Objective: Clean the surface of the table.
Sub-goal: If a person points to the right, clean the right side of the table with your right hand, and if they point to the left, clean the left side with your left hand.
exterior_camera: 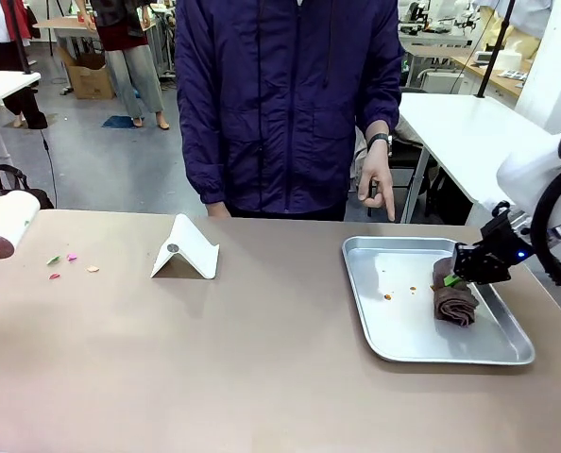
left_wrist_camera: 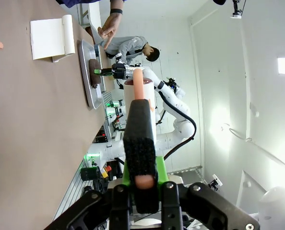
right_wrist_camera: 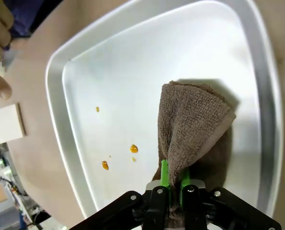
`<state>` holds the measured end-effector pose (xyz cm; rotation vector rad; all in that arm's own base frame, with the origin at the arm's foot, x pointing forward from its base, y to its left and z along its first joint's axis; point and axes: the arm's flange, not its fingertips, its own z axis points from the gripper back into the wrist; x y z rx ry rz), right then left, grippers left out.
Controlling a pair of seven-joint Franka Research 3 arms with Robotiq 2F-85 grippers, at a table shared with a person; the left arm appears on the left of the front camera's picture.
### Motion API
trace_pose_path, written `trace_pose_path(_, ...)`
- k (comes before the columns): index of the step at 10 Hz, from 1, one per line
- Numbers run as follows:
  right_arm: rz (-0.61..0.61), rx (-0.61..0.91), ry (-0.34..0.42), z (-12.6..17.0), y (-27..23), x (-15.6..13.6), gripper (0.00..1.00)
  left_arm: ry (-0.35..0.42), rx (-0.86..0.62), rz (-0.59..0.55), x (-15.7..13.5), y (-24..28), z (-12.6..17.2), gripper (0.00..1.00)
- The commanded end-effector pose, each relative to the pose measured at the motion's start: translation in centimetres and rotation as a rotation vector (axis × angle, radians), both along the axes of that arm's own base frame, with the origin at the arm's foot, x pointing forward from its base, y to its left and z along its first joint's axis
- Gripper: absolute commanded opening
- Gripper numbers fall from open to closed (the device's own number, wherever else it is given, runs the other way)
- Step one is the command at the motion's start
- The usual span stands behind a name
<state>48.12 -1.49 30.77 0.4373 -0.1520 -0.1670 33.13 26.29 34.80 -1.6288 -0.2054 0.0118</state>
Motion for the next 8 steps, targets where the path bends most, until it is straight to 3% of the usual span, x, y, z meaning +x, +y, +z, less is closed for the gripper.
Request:
trace_pose_path(1,0.016,0.047,0.003,-0.2,1.8,1.2,0.08,-0.023,-0.006,-0.002,-0.4,0.3,0.1,0.03)
trace_pose_path(5,0.123,0.087,0.029,-1.0,6.4,2.1,0.08,-0.023,-0.006,-0.002,-0.4,0.3,0.1,0.03)
trace_pose_path(8,0.219,0.115,-0.007,-0.2,10.8,1.9,0.08,-0.023,-0.006,-0.002,-0.4,0.3,0.1,0.03)
